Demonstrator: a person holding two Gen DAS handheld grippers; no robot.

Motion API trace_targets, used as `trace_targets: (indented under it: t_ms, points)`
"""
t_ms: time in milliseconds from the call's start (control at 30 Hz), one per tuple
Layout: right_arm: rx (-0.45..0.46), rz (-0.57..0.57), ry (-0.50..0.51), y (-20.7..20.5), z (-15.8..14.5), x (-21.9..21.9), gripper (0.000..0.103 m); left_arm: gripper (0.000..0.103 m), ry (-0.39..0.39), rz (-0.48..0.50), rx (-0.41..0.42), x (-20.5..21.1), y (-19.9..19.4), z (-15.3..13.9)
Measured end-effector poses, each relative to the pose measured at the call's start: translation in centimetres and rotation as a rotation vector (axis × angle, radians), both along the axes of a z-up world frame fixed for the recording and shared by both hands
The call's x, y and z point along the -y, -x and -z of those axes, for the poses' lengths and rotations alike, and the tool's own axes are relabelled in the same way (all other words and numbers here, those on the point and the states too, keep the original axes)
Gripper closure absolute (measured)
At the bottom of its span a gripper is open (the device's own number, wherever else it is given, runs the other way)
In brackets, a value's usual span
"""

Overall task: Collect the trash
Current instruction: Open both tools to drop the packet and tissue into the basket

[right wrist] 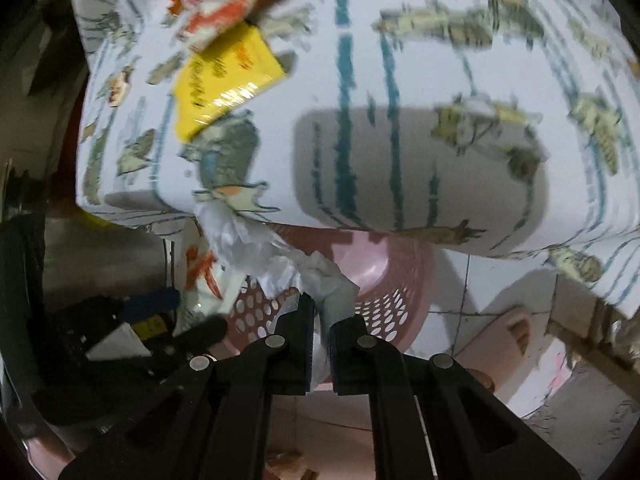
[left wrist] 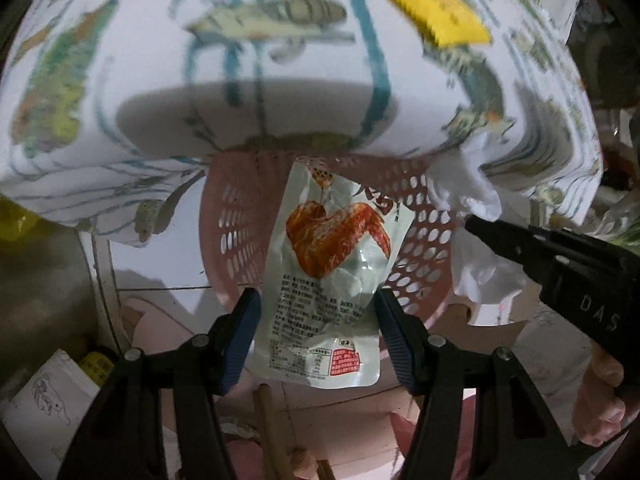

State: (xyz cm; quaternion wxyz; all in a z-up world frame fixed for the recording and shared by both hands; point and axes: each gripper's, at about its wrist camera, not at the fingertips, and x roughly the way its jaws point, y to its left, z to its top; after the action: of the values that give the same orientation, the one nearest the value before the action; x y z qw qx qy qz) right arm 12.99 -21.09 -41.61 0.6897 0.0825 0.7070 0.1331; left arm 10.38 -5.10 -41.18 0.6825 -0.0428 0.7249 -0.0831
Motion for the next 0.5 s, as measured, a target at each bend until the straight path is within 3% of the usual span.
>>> trace_targets:
  t_ms: [267,300,333,367,433,500]
  points:
    - [-0.004,0.017,0.044,-0.1,2.4,0.0,0.095,0.038,-0.064,0.006,-0.004,0.0,0.2,2.9]
    - [-0.008,0.029,0.036,0.0,2.4,0.0,0.095,0.031,-0.069,0.015,-0.007,0.1,0.3,2.9]
    - [-0.018,0.037,0.029,-0.1,2.5,0.1,0.088,0.022,-0.073,0.022,-0.006,0.5,0.0,2.9]
    - [-0.030,0.043,0.025,-0.2,2.6,0.2,0.073,0.019,-0.076,0.031,0.000,0.6,0.0,2.8]
    - [-0.027,0.066,0.005,-0.2,2.7,0.6,0.054,0.017,-0.080,0.054,0.015,0.8,0.1,2.5]
    - [-0.013,0.078,0.016,-0.3,2.4,0.7,0.053,0.017,-0.079,0.058,0.013,0.7,0.0,2.5]
